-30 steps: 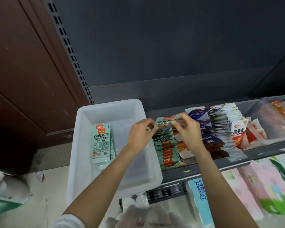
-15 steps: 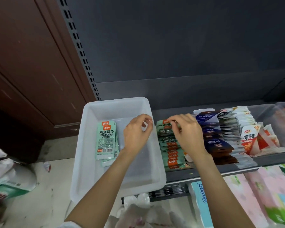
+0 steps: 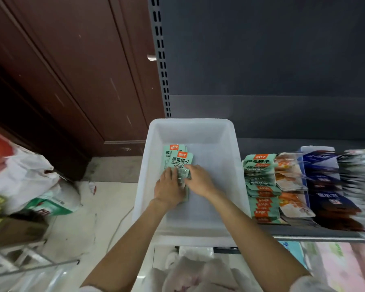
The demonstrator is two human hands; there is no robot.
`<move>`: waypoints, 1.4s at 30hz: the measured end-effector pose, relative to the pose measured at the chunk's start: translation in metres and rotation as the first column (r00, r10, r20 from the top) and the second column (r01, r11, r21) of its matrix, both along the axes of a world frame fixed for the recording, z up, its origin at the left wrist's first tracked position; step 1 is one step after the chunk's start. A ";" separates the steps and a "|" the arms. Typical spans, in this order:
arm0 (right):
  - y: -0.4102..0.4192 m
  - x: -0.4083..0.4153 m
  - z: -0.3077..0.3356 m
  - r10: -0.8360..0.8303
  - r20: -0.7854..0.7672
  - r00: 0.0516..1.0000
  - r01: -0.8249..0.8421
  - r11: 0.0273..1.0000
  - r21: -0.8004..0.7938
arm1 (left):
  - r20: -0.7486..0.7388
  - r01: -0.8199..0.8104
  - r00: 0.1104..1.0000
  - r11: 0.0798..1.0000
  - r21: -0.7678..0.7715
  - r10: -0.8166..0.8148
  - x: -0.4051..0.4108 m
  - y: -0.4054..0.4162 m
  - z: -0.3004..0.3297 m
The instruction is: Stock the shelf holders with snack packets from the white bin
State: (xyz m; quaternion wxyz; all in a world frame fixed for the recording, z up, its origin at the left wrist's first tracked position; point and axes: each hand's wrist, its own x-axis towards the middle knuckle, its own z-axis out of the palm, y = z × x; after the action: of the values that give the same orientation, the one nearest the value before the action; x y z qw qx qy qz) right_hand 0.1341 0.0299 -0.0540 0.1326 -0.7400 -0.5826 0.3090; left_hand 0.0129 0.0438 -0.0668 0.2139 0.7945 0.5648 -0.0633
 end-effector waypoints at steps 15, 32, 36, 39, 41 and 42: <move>-0.034 0.024 0.019 -0.407 -0.222 0.886 0.447 0.877 0.178 | 0.651 -0.148 0.669 0.923 -0.355 0.358 0.013 -0.015 0.043; -0.107 0.057 0.113 -0.255 -0.037 0.966 0.222 0.753 0.620 | 0.828 0.071 0.558 0.997 0.008 -0.046 0.047 -0.027 0.098; -0.119 0.104 0.154 -0.220 0.013 0.975 0.170 0.788 0.592 | 0.794 0.294 0.512 0.935 0.197 -0.328 0.072 -0.025 0.136; -0.132 0.136 0.166 -0.271 -0.037 0.962 0.234 0.746 0.623 | 0.795 0.217 0.458 0.918 0.333 -0.397 0.103 -0.029 0.151; -0.140 0.154 0.169 -0.382 -0.172 0.908 0.393 0.633 0.668 | 0.832 0.144 0.481 0.961 0.237 -0.277 0.119 -0.029 0.146; -0.144 0.161 0.170 -0.415 -0.305 0.857 0.503 0.553 0.664 | 0.801 0.145 0.548 0.971 0.193 -0.241 0.126 -0.027 0.140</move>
State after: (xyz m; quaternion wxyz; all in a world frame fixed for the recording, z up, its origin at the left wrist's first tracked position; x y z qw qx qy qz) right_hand 0.2954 -0.1139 0.1156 0.5218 -0.7331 -0.4335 0.0491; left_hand 0.1391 0.0163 0.0727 0.4010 0.8001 0.3131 0.3179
